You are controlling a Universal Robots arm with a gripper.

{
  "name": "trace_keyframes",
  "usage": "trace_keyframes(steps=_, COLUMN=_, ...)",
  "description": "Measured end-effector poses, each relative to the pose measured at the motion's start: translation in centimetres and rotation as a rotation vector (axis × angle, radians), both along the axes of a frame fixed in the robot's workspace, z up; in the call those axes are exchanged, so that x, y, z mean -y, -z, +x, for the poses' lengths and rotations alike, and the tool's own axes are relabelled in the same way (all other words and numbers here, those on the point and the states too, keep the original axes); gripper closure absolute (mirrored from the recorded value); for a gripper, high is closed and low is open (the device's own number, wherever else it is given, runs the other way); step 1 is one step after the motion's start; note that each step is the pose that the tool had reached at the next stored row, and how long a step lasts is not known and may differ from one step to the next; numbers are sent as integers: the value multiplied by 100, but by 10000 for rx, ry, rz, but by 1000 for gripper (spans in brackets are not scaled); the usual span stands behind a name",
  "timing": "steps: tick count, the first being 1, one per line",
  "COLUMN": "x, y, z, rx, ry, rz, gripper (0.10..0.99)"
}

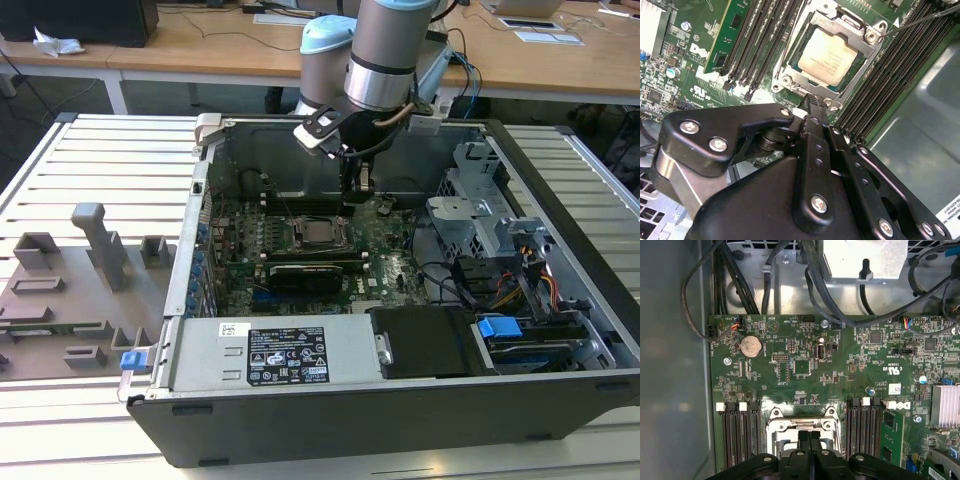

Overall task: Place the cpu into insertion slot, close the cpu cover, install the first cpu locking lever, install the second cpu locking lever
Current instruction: 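Close the cpu cover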

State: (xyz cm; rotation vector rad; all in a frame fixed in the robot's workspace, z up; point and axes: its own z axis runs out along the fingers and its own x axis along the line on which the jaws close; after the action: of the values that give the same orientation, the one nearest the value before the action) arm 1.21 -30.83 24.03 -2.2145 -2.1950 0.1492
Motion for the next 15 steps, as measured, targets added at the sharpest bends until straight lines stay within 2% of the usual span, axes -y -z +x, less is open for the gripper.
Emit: trace_keyframes(steps=15, x=0, y=16, z=-201, rx=1, ry=-1, rz=1, gripper=980)
